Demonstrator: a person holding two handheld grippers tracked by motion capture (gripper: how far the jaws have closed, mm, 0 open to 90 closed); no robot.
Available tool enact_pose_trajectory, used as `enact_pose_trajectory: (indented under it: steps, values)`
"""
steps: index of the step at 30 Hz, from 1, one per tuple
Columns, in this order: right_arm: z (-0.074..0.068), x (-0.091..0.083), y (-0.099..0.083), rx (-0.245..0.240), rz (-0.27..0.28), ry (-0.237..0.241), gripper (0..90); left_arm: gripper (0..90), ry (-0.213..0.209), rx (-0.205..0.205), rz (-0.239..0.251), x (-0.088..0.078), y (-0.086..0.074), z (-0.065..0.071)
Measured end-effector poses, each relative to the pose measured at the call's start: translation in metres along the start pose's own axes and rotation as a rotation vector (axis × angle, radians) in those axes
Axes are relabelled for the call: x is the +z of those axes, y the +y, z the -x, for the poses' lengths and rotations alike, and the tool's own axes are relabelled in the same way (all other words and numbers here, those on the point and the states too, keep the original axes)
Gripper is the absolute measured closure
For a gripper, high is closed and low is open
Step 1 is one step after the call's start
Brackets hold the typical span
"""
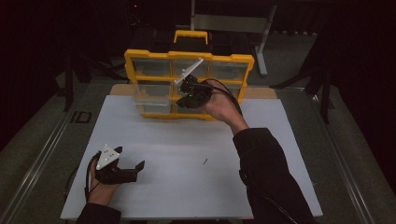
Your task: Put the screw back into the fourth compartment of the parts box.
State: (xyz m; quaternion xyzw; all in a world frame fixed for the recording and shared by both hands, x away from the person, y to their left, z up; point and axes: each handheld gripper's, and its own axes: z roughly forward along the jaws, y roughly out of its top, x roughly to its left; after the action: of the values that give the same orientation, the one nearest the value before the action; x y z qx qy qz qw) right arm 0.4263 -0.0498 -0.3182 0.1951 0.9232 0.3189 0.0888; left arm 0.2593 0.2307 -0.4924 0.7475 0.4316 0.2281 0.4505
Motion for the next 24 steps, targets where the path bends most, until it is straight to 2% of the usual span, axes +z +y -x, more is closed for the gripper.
enact_pose_trajectory:
  steps: [24]
  values:
    - [-0.002,0.004,0.015,0.047,0.049,-0.031,87.9,0.0,-0.001,-0.001,0.003,0.0,0.0,0.0]
